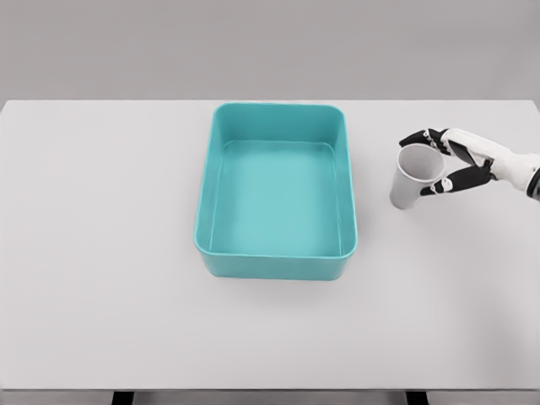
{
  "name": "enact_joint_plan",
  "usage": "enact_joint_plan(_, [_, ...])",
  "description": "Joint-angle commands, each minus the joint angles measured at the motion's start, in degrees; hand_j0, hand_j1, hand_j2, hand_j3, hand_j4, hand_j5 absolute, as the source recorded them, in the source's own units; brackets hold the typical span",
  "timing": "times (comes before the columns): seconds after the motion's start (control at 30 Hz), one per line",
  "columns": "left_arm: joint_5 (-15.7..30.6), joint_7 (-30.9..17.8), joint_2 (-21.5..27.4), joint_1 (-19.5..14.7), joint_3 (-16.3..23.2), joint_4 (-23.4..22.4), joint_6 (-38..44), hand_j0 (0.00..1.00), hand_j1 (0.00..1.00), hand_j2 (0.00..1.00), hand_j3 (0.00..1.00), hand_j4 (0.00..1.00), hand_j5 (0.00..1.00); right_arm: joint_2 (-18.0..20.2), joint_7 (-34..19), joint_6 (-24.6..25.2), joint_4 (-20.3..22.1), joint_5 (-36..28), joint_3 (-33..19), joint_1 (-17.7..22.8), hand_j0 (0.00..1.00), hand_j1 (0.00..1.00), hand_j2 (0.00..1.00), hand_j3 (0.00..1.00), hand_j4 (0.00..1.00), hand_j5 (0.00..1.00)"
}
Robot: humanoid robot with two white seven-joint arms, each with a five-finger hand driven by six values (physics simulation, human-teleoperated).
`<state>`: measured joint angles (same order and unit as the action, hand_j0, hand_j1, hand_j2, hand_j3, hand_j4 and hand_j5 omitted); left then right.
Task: Put the paper cup into the basket with your right arm
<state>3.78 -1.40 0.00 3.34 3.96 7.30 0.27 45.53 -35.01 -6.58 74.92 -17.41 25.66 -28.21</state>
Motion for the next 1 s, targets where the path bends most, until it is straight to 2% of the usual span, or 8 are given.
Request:
enact_joint_plan(0.0, [0.0, 0.0, 0.0, 0.0, 0.0, 0.0, 0.0, 1.00, 1.00, 1.00, 1.00, 1.00, 1.00, 0.2, 0.0, 0.1, 0.7, -0.3, -0.1, 0.0, 0.75, 0.75, 0.75, 0.75, 0.75, 0.75])
enact_joint_plan(0.5, [0.0, 0.0, 0.0, 0.0, 0.0, 0.0, 0.0, 1.00, 1.00, 1.00, 1.00, 1.00, 1.00, 1.3, 0.0, 0.7, 3.9, -0.8, -1.9, -0.2, 0.74, 0.74, 0.74, 0.74, 0.74, 0.74])
enact_joint_plan(0.97, [0.0, 0.0, 0.0, 0.0, 0.0, 0.0, 0.0, 1.00, 1.00, 1.00, 1.00, 1.00, 1.00, 1.1, 0.0, 0.9, 4.0, -1.0, -1.9, -2.8, 0.74, 0.74, 0.74, 0.74, 0.74, 0.74])
